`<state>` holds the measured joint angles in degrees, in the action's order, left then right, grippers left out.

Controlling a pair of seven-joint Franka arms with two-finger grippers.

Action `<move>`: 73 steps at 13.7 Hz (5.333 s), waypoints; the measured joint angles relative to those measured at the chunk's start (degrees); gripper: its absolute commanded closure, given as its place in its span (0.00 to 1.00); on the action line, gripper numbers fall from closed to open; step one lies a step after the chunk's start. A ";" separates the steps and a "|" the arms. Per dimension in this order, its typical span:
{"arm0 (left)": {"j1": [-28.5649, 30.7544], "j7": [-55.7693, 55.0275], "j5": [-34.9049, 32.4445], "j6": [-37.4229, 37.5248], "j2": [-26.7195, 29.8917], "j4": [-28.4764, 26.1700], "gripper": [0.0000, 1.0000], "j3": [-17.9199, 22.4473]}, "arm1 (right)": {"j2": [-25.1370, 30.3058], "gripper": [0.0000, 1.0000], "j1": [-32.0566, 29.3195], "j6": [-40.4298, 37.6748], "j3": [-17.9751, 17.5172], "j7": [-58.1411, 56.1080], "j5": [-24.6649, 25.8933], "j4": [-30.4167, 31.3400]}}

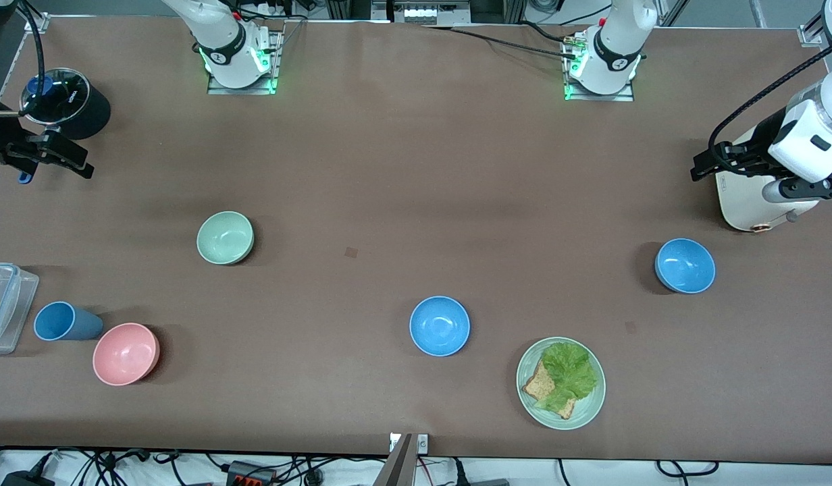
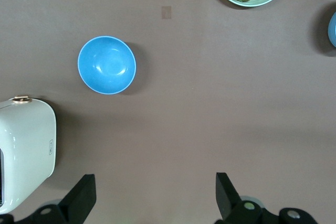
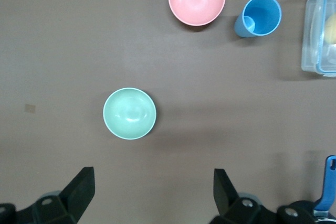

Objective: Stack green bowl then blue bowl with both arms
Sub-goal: 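Reach the right gripper toward the pale green bowl, then grasp the green bowl rim with the right gripper and lift it, then carry the green bowl to the table middle and set it down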

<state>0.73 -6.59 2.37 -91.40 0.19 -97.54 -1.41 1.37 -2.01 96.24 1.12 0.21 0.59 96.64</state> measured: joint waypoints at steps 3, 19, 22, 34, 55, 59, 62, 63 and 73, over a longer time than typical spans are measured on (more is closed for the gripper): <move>-0.01 0.00 0.00 0.00 -0.03 0.04 0.00 -0.13 | 0.00 0.00 0.13 0.19 -0.42 -0.07 1.37 0.00; 0.11 -0.12 0.00 -0.07 -1.27 1.21 0.00 -0.05 | -23.09 0.00 0.18 8.90 -0.59 -0.04 1.41 1.82; 0.11 -0.12 0.00 -0.07 -1.28 1.26 0.00 -0.06 | -28.11 0.00 0.31 10.63 -0.61 -0.03 1.41 1.75; 0.13 -0.12 0.00 -0.05 -1.31 1.31 0.00 -0.05 | -36.33 0.95 2.08 13.68 -0.78 0.05 -2.05 1.65; 0.99 -0.12 0.00 0.98 -5.79 1.59 0.00 0.22 | -38.48 1.00 19.60 13.47 -17.23 25.63 -3.77 -7.36; 4.75 2.79 -0.02 -1.48 -13.02 1.65 0.00 0.56 | -42.09 1.00 25.70 16.67 -17.19 32.67 -3.77 -10.31; 7.23 8.53 -2.44 -10.48 -18.04 -0.45 0.00 0.76 | -44.24 1.00 27.75 20.06 -17.17 36.04 -3.77 -10.56; 7.76 9.52 -3.99 -14.25 -18.79 -2.34 0.00 0.77 | -44.68 0.99 27.98 20.85 -17.16 36.48 -3.77 -10.58; 15.50 21.91 -7.14 -39.25 -25.12 -13.34 0.00 1.03 | -39.77 0.00 24.58 14.19 -15.80 39.26 -3.51 -18.08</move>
<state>16.23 15.32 -4.77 -130.65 -24.93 -110.88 -0.38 -38.40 22.57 110.43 -14.68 39.48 -2.92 78.56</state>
